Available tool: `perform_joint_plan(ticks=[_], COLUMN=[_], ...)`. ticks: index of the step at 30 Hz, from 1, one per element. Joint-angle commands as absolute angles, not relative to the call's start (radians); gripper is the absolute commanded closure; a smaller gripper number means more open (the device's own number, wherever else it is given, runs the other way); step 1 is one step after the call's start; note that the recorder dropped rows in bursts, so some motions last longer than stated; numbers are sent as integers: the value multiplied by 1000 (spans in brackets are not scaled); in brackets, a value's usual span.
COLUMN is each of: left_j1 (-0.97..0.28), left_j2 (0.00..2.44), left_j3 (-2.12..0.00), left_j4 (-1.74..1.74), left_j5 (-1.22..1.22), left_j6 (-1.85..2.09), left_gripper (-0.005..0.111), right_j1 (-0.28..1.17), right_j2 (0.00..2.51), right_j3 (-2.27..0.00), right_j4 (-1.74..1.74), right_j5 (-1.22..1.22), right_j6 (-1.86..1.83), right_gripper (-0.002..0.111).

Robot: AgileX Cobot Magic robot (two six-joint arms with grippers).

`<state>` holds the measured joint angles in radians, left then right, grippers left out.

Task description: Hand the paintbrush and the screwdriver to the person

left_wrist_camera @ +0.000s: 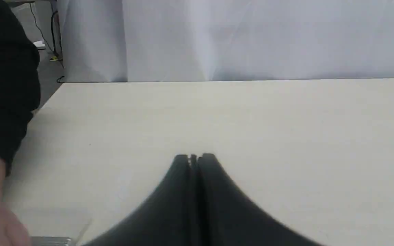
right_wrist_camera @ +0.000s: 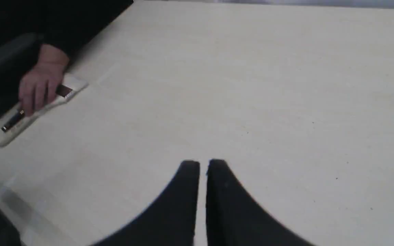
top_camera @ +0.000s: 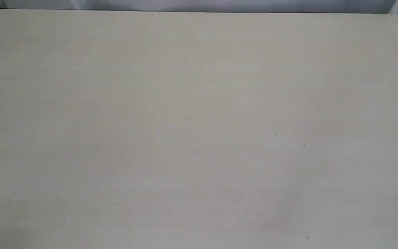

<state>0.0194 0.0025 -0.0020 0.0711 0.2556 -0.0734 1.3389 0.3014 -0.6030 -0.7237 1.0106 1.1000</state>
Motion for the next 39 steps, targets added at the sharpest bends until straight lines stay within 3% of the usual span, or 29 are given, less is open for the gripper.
perform_joint_plan(ticks=[1,11,24,31,39], left_j1=[11,11,11,11,11], left_j2=[0,0,0,0,0], left_j3=[0,0,0,0,0], left_j4=[69,69,67,67,67], left_j5=[249,249,250,250,250], left_j6=[-75,-75,-75,-75,-75], left_gripper=[107,107,107,107,107], right_j1=[1246,714,80,-83,-103], right_j2=[248,220,188,87,0], right_j3=[-581,-381,-282,-204,-183], right_j4=[-748,-771,-714,-714,-717], right_j5=[980,259,215,215,197], right_j6=[1087,844,966,894,761], right_gripper=[104,104,104,104,104])
